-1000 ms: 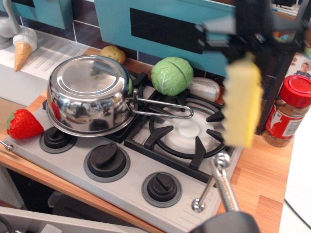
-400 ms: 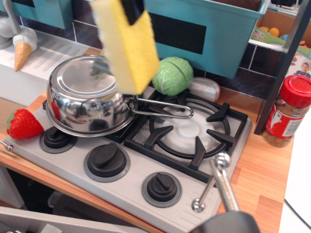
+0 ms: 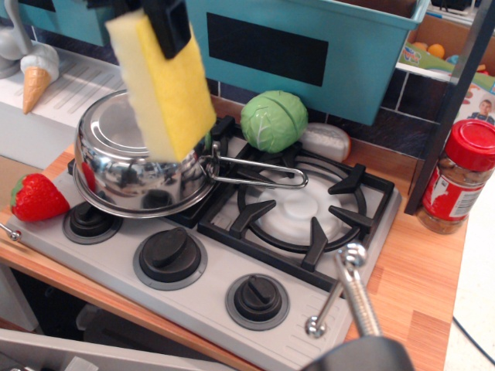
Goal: Wipe pot with sponge
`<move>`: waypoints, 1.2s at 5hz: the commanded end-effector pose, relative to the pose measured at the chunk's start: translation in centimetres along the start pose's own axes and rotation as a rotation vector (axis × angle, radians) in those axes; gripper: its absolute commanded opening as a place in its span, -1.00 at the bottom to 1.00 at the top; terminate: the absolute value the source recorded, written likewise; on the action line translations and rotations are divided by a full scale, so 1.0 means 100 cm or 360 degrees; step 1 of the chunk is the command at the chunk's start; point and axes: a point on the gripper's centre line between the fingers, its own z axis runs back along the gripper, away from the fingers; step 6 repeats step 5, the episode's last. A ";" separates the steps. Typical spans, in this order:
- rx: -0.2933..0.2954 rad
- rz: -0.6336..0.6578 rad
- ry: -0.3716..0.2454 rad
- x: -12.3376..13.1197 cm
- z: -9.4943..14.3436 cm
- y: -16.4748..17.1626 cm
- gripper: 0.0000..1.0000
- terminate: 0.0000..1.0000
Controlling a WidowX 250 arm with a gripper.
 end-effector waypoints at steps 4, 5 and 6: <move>0.0197 0.0220 0.0049 0.022 0.028 0.089 -1.00 -1.00; 0.0281 0.0249 0.0071 0.018 0.025 0.105 -1.00 1.00; 0.0281 0.0249 0.0071 0.018 0.025 0.105 -1.00 1.00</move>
